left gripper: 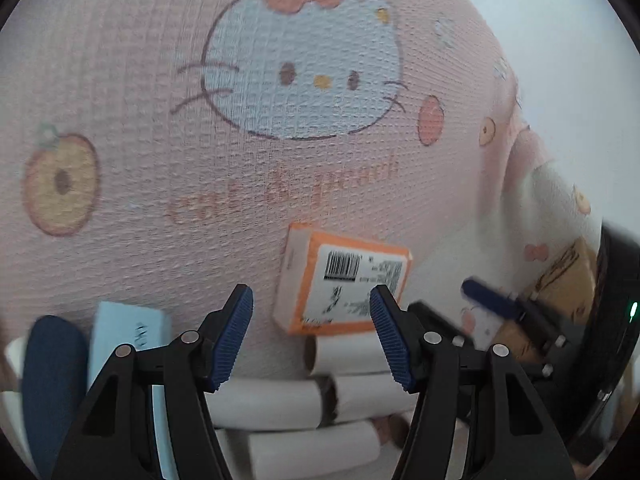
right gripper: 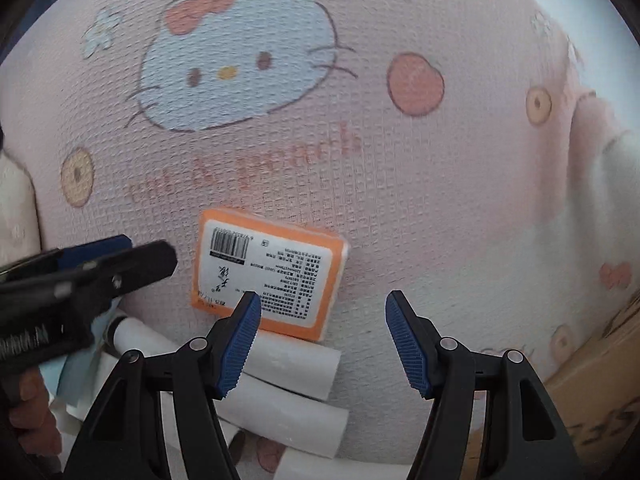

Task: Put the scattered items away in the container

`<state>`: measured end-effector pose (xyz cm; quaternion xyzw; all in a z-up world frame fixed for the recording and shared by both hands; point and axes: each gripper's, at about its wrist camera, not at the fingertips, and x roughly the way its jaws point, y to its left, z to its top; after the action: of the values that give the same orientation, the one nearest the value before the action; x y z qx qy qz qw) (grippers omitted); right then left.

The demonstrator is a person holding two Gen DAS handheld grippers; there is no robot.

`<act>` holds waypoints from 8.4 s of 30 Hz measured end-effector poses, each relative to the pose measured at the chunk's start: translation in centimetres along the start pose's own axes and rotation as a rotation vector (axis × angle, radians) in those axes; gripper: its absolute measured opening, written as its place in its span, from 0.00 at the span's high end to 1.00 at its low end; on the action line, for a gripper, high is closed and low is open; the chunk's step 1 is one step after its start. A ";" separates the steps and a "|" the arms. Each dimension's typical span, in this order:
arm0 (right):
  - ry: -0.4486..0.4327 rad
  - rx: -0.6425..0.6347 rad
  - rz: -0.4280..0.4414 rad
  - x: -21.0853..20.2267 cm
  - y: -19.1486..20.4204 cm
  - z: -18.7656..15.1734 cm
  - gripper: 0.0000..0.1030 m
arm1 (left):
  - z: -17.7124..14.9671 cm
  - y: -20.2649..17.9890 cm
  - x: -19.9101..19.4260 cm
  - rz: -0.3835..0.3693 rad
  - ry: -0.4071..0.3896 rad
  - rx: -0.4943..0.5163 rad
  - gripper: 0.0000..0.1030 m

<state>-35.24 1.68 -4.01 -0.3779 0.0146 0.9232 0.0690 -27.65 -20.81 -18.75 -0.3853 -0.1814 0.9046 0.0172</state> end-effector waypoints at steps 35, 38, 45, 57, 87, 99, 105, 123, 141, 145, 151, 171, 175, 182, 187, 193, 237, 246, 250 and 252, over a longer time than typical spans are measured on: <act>-0.146 -0.052 0.381 3.5 -0.5 -0.4 0.43 | 1.8 -1.0 4.7 -0.150 0.037 -0.092 0.39; -0.166 -0.051 0.392 2.0 -0.5 -0.2 0.43 | 2.0 -1.8 2.7 -0.142 0.001 -0.066 0.40; -0.222 -0.105 0.430 -4.3 0.6 -1.4 0.43 | -0.3 -2.6 -3.4 -0.144 -0.096 -0.077 0.44; -0.151 -0.205 0.536 -13.2 0.3 -8.6 0.43 | -9.5 -3.0 -12.0 -0.100 -0.119 -0.128 0.44; 0.007 -0.499 0.633 -9.0 0.0 -16.5 0.42 | -17.3 -0.8 -6.1 -0.089 0.125 -0.161 0.44; 0.131 -0.404 0.706 -11.0 -4.2 -15.0 0.42 | -19.1 -1.2 -8.8 -0.145 0.189 -0.223 0.44; 0.139 -0.350 0.713 -11.3 -5.4 -13.2 0.40 | -18.5 -1.8 -11.2 -0.092 0.126 -0.179 0.44; 0.429 -0.315 0.768 -9.1 -7.4 -17.2 0.62 | -22.8 -2.6 -10.5 -0.051 0.243 -0.196 0.66; 0.516 -0.343 0.854 -7.3 -6.3 -18.8 0.58 | -24.1 -2.0 -7.6 -0.107 0.309 -0.287 0.53; 0.560 -0.291 0.890 -6.1 -6.4 -19.3 0.49 | -24.6 -1.3 -7.1 -0.128 0.300 -0.329 0.48; 0.535 -0.351 0.895 -7.0 -6.0 -19.4 0.49 | -24.7 -1.6 -7.3 -0.124 0.292 -0.334 0.49; 0.191 -0.533 1.057 -17.7 -4.6 -10.6 0.49 | -16.5 -4.2 -17.6 -0.113 -0.050 -0.229 0.52; 0.101 -0.582 1.131 -20.8 -5.4 -7.8 0.49 | -14.6 -5.7 -20.8 -0.119 -0.139 -0.190 0.52; -0.029 -0.603 1.174 -25.1 -7.6 -4.6 0.47 | -12.1 -9.0 -24.4 -0.130 -0.236 -0.118 0.52; -0.043 -0.600 1.213 -25.5 -9.2 -3.2 0.46 | -11.5 -11.2 -25.4 -0.122 -0.259 -0.076 0.52; -0.019 -0.625 1.186 -24.0 -10.5 -2.7 0.46 | -11.6 -12.8 -23.0 -0.154 -0.192 -0.087 0.51; 0.743 -0.706 0.791 3.4 -20.1 11.7 0.46 | -9.0 -34.3 6.0 -0.348 0.691 -0.214 0.52; 0.862 -0.918 0.697 6.9 -18.9 11.2 0.46 | -12.0 -35.0 9.3 -0.337 0.803 -0.318 0.54; 0.859 -0.953 0.644 7.2 -18.3 11.2 0.47 | -12.7 -35.1 10.6 -0.338 0.848 -0.345 0.55; 0.808 -1.015 0.617 6.7 -18.0 11.3 0.47 | -12.7 -35.1 10.9 -0.347 0.858 -0.352 0.55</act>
<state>-45.31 21.12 -0.23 -0.6541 -0.2858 0.5816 -0.3902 -30.21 17.85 -22.41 -0.6843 -0.3695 0.6038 0.1753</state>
